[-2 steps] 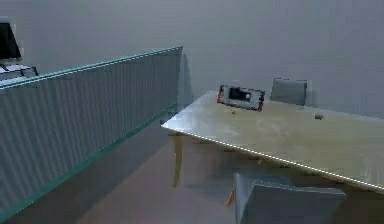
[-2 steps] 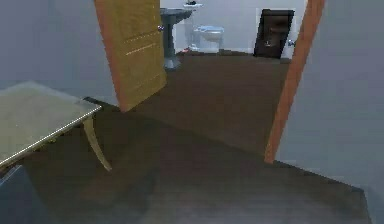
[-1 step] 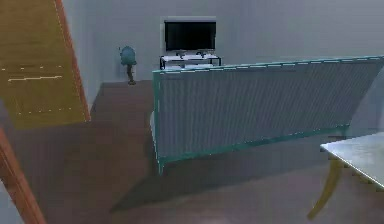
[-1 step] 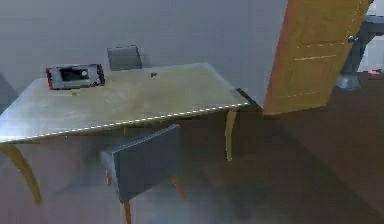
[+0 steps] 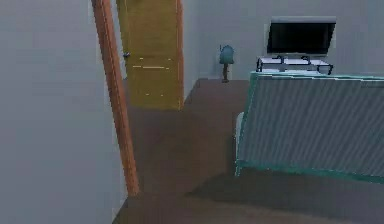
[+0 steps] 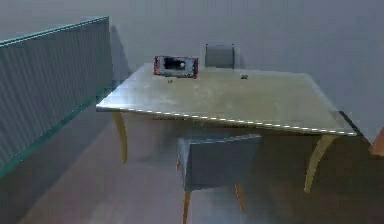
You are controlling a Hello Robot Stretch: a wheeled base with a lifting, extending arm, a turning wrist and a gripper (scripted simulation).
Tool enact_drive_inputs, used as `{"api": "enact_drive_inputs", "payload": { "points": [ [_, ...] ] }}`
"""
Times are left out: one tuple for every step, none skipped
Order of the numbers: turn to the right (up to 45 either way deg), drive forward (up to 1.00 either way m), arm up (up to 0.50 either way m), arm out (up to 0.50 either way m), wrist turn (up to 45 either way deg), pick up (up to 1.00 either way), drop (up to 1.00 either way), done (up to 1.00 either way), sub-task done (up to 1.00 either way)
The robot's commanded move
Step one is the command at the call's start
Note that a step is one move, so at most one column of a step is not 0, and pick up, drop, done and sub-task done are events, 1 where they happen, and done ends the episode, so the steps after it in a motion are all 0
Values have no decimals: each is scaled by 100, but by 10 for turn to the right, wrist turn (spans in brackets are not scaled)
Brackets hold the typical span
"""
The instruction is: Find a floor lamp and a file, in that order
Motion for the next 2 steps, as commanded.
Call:
{"api": "enact_drive_inputs", "payload": {
  "points": [
    [0,100,0,0,0,0,0,0,0],
    [0,40,0,0,0,0,0,0,0]
  ]
}}
